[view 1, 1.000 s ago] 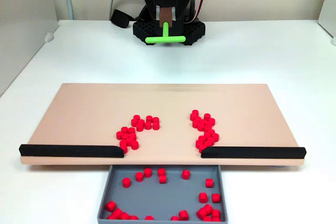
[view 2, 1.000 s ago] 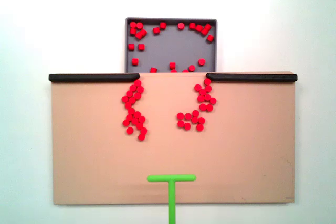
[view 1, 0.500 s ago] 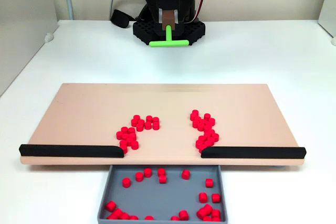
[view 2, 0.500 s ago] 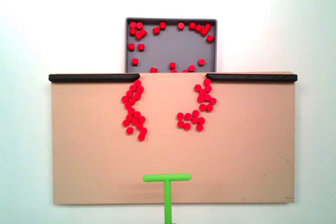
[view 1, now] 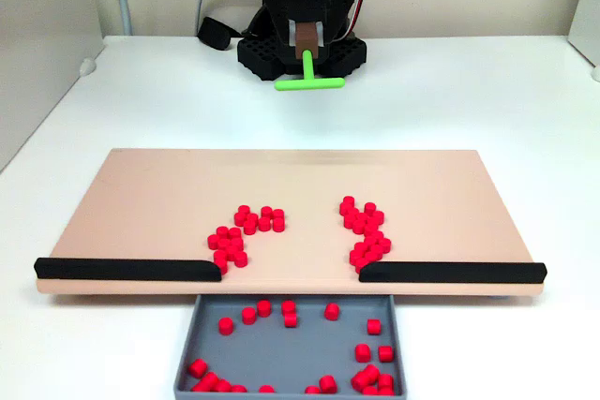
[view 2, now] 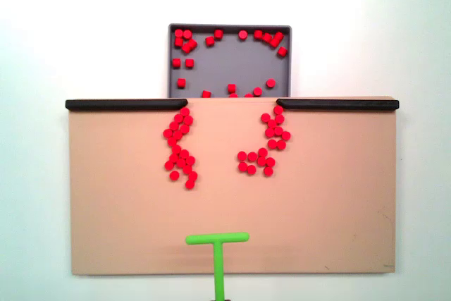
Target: Push granules from bottom to the grey container
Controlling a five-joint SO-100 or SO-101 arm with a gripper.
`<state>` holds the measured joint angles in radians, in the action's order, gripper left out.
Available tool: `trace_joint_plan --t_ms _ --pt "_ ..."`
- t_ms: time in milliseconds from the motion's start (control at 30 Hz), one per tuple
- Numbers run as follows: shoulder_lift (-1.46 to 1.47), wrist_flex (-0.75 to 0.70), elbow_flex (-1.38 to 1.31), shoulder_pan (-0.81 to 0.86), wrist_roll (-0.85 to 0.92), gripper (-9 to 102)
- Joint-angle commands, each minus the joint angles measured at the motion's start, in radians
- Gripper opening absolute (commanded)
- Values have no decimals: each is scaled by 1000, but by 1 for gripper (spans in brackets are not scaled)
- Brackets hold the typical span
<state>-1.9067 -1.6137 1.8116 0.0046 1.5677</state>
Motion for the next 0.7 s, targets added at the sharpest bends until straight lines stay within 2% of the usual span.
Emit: trace_joint_plan --t_ms 0,233,367,667 --pt "5 5 -28 12 15 0" --pt "15 6 -15 37 18 0" --pt "-6 120 46 41 8 0" --pt "-8 202 129 63 43 0"
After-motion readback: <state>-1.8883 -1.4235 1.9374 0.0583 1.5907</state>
